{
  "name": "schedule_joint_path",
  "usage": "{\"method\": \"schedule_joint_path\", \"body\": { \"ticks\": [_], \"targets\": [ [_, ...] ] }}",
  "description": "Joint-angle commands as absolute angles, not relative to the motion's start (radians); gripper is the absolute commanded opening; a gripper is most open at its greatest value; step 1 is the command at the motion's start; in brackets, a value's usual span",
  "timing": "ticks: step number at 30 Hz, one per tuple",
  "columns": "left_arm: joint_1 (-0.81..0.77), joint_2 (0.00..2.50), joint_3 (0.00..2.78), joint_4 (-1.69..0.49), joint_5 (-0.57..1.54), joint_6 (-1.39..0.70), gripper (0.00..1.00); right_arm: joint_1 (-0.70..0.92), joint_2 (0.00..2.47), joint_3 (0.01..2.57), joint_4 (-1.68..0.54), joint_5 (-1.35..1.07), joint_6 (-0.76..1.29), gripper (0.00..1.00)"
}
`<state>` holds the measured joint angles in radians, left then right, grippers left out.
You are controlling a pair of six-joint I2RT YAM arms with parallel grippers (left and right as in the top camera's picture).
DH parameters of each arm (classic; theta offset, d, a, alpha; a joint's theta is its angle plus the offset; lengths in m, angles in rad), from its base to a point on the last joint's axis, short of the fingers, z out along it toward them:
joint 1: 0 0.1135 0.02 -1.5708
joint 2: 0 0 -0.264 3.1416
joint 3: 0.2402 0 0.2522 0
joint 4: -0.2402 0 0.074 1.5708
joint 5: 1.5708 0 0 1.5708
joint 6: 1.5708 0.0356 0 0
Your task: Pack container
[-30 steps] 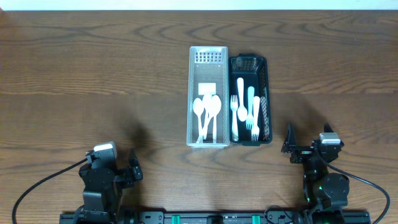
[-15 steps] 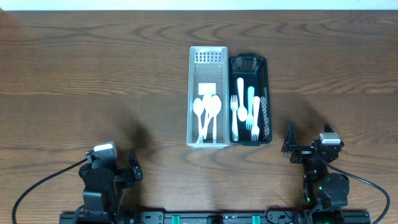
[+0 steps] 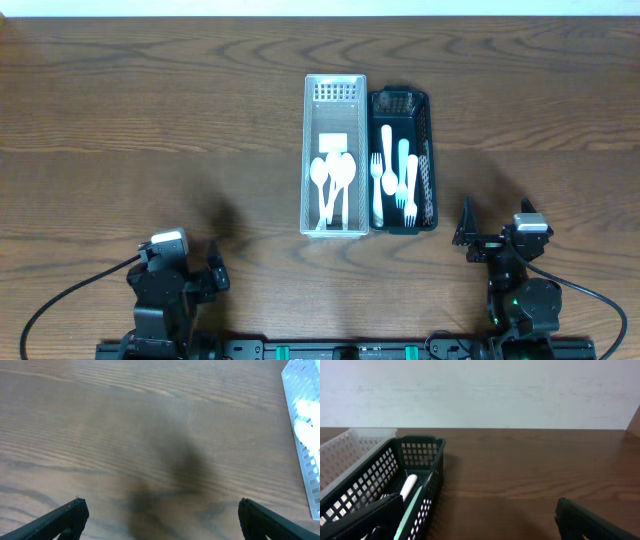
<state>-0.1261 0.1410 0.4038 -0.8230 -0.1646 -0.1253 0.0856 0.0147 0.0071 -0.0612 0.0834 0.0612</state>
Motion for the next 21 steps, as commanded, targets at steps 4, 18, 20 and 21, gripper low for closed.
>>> {"method": "schedule_joint_path", "body": {
  "ticks": [4,18,20,21],
  "targets": [
    [-0.096,0.056,0.404,-0.858,-0.144,-0.112,0.98,0.093,0.011,0.006,-0.064,0.097,0.074,0.99],
    [-0.088,0.002,0.055,-0.159,0.097,0.113,0.98,0.093,0.011,0.006,-0.064,0.097,0.074,0.99],
    [-0.088,0.002,0.017,-0.085,0.118,0.123,0.98,0.093,0.011,0.006,-0.064,0.097,0.074,0.99],
    [-0.088,0.002,0.012,-0.076,0.122,0.141,0.98,0.093,0.011,0.006,-0.064,0.097,0.074,0.99]
  ]
}}
